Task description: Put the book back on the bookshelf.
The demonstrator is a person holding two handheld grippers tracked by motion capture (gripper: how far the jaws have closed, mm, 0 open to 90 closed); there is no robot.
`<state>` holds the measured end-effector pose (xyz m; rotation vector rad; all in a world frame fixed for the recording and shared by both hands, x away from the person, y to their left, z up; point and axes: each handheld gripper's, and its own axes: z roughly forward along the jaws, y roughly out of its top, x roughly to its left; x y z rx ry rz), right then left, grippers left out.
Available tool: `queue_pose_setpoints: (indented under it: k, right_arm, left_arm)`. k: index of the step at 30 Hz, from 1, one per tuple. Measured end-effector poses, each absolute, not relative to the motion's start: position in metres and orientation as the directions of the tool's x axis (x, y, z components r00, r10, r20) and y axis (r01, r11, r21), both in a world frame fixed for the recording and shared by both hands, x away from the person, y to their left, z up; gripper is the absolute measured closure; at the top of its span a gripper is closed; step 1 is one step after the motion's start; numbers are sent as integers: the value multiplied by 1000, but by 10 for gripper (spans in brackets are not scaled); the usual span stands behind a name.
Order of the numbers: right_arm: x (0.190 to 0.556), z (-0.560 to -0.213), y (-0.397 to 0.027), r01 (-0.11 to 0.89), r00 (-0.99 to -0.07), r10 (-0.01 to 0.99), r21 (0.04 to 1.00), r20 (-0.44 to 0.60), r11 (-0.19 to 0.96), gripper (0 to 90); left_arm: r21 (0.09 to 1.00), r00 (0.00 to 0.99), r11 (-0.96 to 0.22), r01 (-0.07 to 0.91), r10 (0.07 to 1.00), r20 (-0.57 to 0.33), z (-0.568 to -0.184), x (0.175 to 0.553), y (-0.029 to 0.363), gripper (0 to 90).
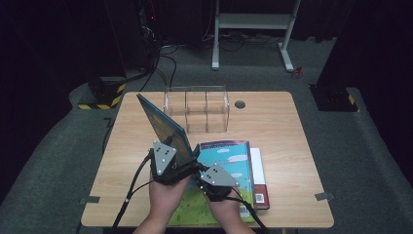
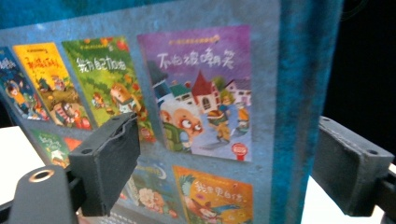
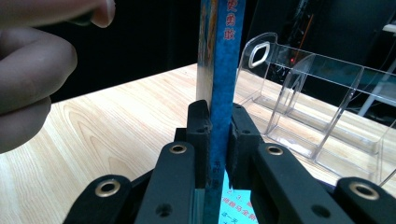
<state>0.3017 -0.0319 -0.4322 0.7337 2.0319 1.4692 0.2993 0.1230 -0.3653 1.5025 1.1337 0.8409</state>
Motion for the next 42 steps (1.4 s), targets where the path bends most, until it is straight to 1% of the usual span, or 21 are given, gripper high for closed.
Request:
queue_pose_setpoints:
  k: [7, 15, 24, 31, 35, 42]
  right_arm:
    - [299, -433, -27, 107, -719, 685, 954, -122, 282, 815]
    - [296, -434, -24, 110, -730, 673, 952, -119, 287, 806]
    - [295, -435, -21, 114, -750, 653, 951, -107, 286, 781]
    - [293, -436, -19, 118, -758, 645, 951, -100, 285, 773]
    - [293, -437, -16, 122, -761, 641, 949, -98, 290, 756]
    - [293, -439, -14, 138, -773, 629, 944, -87, 300, 742]
  left_arm:
    - [968, 307, -9, 252, 949, -71, -373, 299, 130, 163]
    - [967, 318, -7, 256, 945, -77, -374, 294, 137, 171]
    - [969, 334, -25, 248, 940, -61, -374, 286, 139, 257]
    - [973, 328, -30, 231, 943, -49, -376, 280, 142, 284]
    - [976, 331, -35, 215, 943, -40, -377, 279, 142, 335]
    - [979, 321, -29, 201, 946, -38, -378, 276, 146, 393]
